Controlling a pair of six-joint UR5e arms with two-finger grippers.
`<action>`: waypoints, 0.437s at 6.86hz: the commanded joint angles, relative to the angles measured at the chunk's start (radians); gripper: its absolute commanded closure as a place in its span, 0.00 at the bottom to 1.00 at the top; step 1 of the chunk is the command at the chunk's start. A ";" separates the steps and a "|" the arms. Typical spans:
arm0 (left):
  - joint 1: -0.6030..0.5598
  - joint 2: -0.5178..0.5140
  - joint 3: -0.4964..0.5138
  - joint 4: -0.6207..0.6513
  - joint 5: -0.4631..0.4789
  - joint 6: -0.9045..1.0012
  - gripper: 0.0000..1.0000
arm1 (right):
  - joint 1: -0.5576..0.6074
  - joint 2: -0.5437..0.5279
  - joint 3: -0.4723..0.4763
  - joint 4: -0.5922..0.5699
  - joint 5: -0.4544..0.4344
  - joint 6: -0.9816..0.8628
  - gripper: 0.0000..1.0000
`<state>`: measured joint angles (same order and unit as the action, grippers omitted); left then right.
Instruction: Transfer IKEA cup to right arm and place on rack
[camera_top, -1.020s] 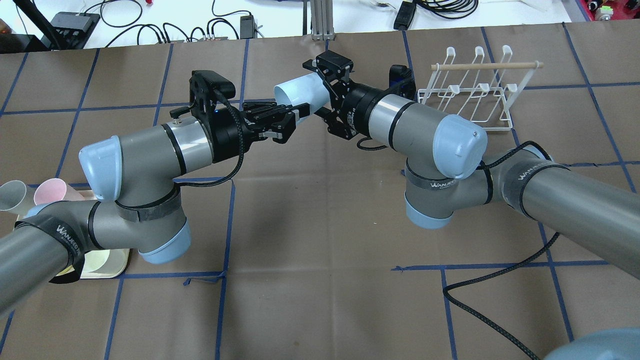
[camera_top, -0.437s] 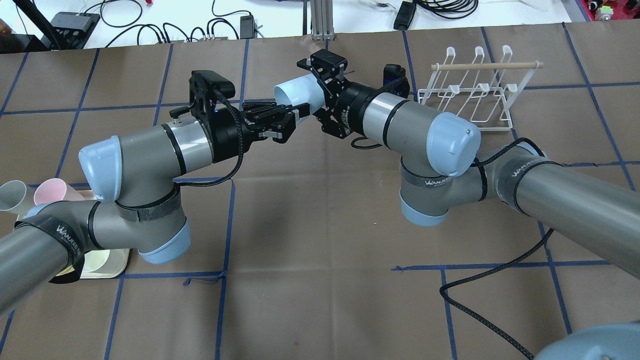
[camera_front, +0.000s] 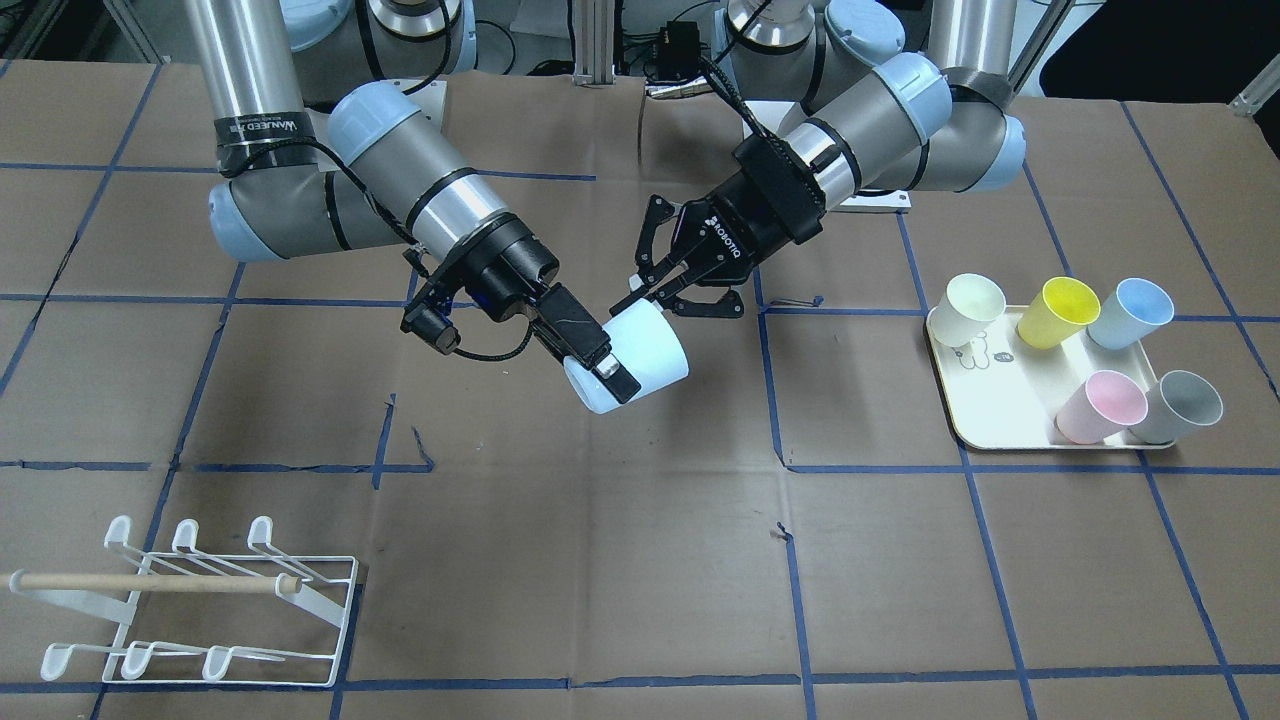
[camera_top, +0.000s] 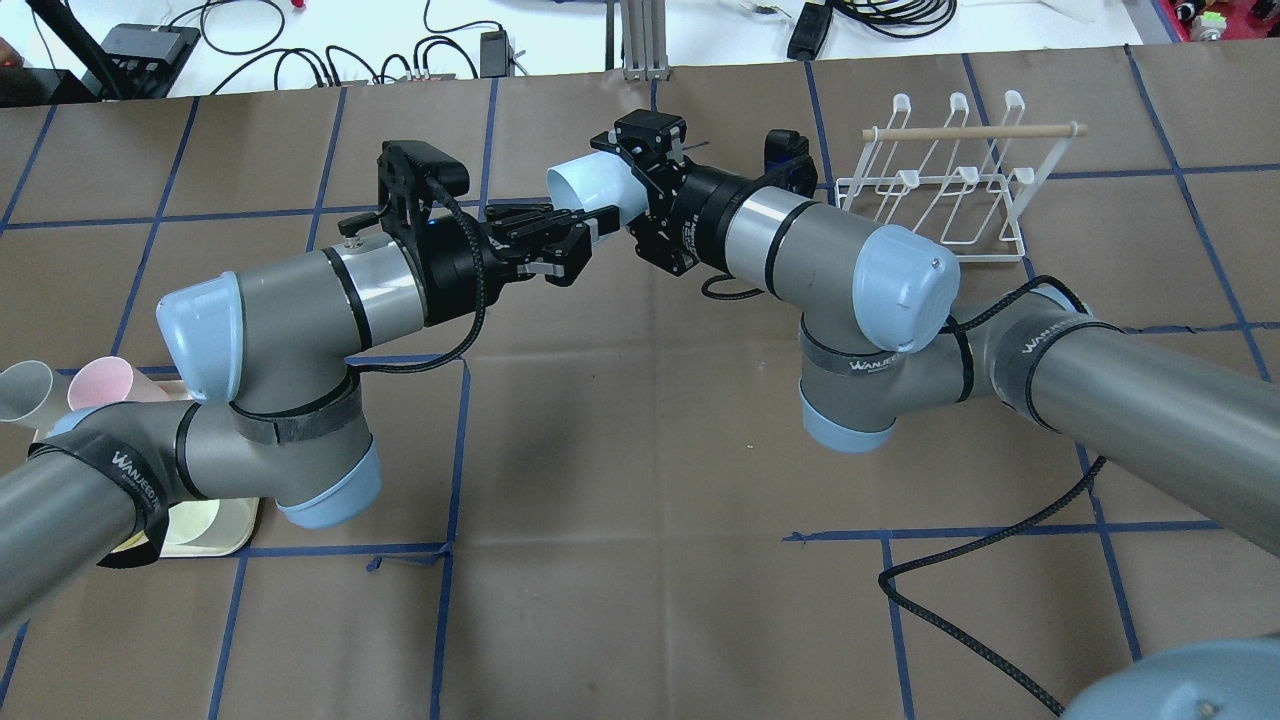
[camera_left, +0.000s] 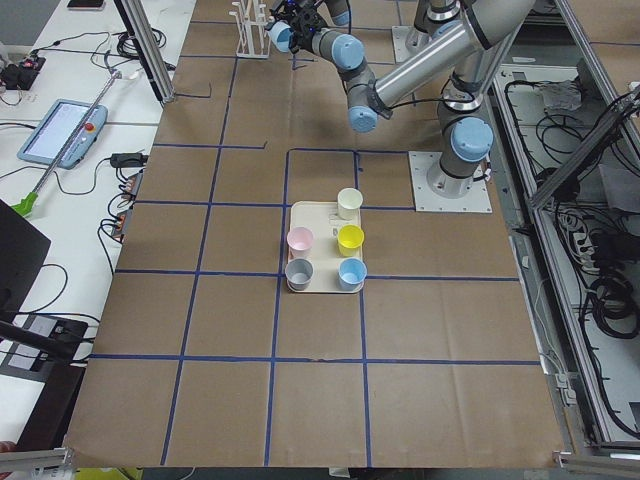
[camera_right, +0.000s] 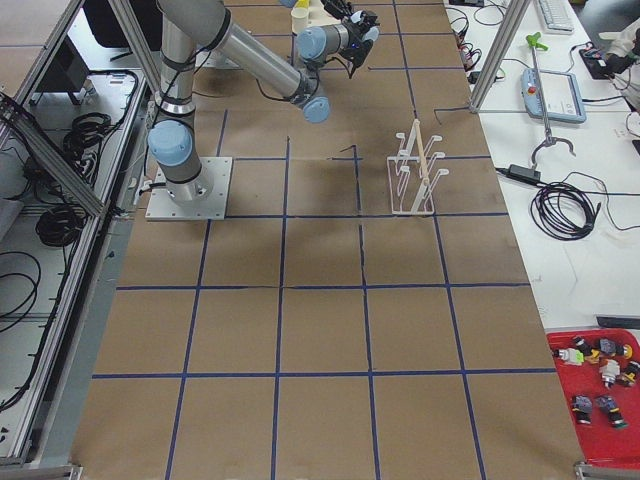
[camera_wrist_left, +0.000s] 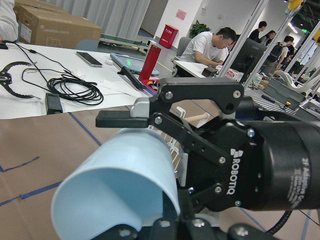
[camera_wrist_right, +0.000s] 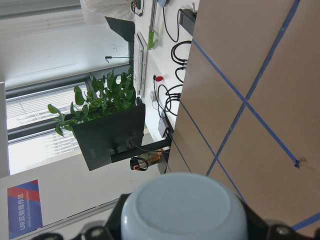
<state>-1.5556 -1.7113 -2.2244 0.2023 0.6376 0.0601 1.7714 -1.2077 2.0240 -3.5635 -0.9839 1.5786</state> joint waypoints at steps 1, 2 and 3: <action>0.000 0.001 0.000 0.000 0.001 -0.002 0.87 | 0.000 0.000 0.001 0.000 0.005 -0.002 0.69; 0.000 0.001 0.003 0.000 0.001 -0.003 0.63 | 0.000 -0.001 0.001 0.000 0.004 -0.002 0.73; 0.000 -0.001 0.015 -0.003 0.002 -0.003 0.34 | 0.000 -0.001 0.002 0.000 0.004 -0.002 0.75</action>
<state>-1.5553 -1.7110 -2.2185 0.2018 0.6386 0.0574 1.7724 -1.2086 2.0256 -3.5635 -0.9800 1.5771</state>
